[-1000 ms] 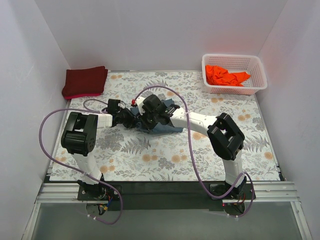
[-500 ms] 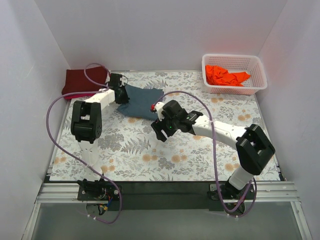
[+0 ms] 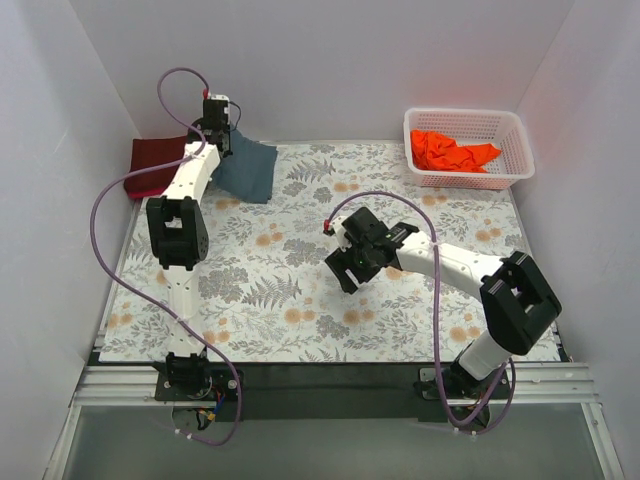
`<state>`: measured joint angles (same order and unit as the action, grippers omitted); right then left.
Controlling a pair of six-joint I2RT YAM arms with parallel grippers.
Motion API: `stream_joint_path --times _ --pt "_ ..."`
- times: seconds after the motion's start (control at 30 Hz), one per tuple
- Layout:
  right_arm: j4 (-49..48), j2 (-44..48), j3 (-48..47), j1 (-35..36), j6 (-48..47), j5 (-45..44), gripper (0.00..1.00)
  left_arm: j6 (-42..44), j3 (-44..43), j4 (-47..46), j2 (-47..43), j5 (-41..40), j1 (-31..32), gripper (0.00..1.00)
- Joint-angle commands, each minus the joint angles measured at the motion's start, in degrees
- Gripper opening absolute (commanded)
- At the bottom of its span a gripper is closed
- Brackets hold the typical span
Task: Fold and stack the t-shirts
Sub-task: Neatly place the folded tshirt to the corner
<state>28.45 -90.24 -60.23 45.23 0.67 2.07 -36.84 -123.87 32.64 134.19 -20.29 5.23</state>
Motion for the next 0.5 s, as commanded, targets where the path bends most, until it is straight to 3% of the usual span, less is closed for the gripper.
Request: stream_joint_path --times 0.0,0.47 --pt "2.93 -2.13 -4.54 -0.85 -0.49 -0.05 0.83 5.98 -6.28 0.67 -1.56 -5.98 -2.77 0.00" --pt "7.41 -7.06 -12.02 -1.11 1.70 3.47 0.83 19.43 -14.28 -4.78 -1.13 -5.90 -8.39 0.00"
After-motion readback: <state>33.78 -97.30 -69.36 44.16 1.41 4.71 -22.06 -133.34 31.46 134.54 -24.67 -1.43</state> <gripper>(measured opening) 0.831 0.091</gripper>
